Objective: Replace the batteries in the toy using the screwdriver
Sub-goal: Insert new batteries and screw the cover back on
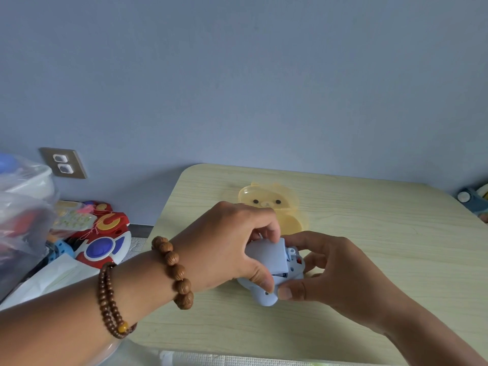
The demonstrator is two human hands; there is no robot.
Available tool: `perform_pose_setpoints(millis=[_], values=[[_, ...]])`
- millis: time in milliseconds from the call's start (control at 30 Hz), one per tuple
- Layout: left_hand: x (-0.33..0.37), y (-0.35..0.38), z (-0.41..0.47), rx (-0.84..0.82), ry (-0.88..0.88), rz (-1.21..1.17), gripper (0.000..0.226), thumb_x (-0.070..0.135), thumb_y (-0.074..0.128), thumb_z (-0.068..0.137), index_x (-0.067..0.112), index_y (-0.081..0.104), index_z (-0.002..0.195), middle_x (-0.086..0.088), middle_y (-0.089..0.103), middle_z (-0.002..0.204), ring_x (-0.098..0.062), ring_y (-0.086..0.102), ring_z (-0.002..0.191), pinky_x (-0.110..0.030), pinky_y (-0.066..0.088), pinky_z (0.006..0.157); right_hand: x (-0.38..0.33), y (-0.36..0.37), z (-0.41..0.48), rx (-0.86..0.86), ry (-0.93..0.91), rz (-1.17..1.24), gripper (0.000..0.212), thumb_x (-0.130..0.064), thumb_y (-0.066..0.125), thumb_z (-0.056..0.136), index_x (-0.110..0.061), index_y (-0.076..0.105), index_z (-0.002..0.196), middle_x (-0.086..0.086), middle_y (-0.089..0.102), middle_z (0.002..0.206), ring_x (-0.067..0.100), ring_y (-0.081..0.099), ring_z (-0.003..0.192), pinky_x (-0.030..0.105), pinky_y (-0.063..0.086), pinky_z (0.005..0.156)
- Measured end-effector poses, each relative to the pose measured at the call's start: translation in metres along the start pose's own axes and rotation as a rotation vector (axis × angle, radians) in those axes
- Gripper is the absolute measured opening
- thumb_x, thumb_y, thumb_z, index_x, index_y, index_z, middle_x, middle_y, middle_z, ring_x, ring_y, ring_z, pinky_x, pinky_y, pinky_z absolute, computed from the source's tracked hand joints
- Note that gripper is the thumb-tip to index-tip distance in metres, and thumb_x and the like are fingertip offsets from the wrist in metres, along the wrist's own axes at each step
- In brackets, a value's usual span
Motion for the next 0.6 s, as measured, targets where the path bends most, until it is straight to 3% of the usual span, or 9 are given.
perform_pose_setpoints(millis=[100, 167, 267, 400, 500, 600], values=[[0.0015, -0.0001, 0.0031, -0.037, -0.032, 0.012, 0.056, 0.045, 0.095, 0.048, 0.034, 0.061, 0.09, 0.018, 0.062, 0.087, 0.002, 0.058, 0.086, -0.019, 0.052, 0.071, -0.0019, 0.0001, -0.0006, -0.046, 0.025, 0.05, 0.046, -0.029, 0.092, 0.066, -0.04, 0.072, 0.107, -0.01, 0.076, 0.102, 0.025, 0.07, 0.083, 0.04, 0.06, 0.079], [0.0022, 0.0003, 0.0047, -0.056, -0.046, 0.041, 0.052, 0.046, 0.095, 0.047, 0.033, 0.061, 0.085, 0.02, 0.059, 0.083, 0.006, 0.054, 0.08, -0.011, 0.041, 0.061, -0.0038, 0.0006, -0.0007, -0.088, 0.063, 0.203, 0.031, -0.032, 0.082, 0.08, -0.032, 0.074, 0.11, 0.0, 0.076, 0.107, 0.034, 0.071, 0.087, 0.04, 0.06, 0.075], [0.0034, 0.0011, 0.0055, -0.056, -0.043, 0.085, 0.048, 0.048, 0.094, 0.047, 0.031, 0.061, 0.079, 0.018, 0.058, 0.082, 0.002, 0.054, 0.078, -0.011, 0.036, 0.058, -0.0005, -0.0001, 0.0003, -0.079, 0.151, 0.38, 0.024, -0.034, 0.063, 0.094, -0.019, 0.077, 0.106, 0.02, 0.075, 0.099, 0.036, 0.07, 0.083, 0.042, 0.059, 0.074], [0.0024, 0.0016, 0.0048, -0.043, -0.04, 0.075, 0.046, 0.047, 0.094, 0.046, 0.032, 0.063, 0.076, 0.016, 0.058, 0.08, 0.003, 0.052, 0.072, -0.012, 0.035, 0.057, 0.004, 0.0024, 0.0023, -0.081, 0.207, 0.41, 0.023, -0.028, 0.063, 0.093, -0.018, 0.078, 0.107, 0.022, 0.076, 0.1, 0.049, 0.068, 0.095, 0.042, 0.059, 0.074], [0.0005, 0.0026, 0.004, -0.021, -0.021, 0.058, 0.045, 0.047, 0.095, 0.047, 0.031, 0.066, 0.078, 0.016, 0.06, 0.08, 0.002, 0.055, 0.077, -0.016, 0.046, 0.065, 0.0051, 0.002, 0.0021, -0.077, 0.212, 0.406, 0.022, -0.026, 0.064, 0.092, -0.023, 0.079, 0.109, 0.021, 0.077, 0.1, 0.045, 0.07, 0.09, 0.038, 0.057, 0.07], [-0.0036, 0.0018, -0.0015, 0.026, -0.011, 0.006, 0.046, 0.046, 0.095, 0.047, 0.03, 0.068, 0.08, 0.016, 0.064, 0.08, -0.001, 0.059, 0.083, -0.02, 0.052, 0.072, 0.0055, 0.0025, 0.0012, -0.077, 0.202, 0.422, 0.023, -0.026, 0.064, 0.092, -0.025, 0.078, 0.109, 0.021, 0.076, 0.1, 0.03, 0.071, 0.08, 0.036, 0.055, 0.068]])
Point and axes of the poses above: each hand's wrist, its own z-axis towards the middle knuckle, its own y-axis out of the palm, x = y × z, the point moved 7 cm from there along z, towards the middle knuckle
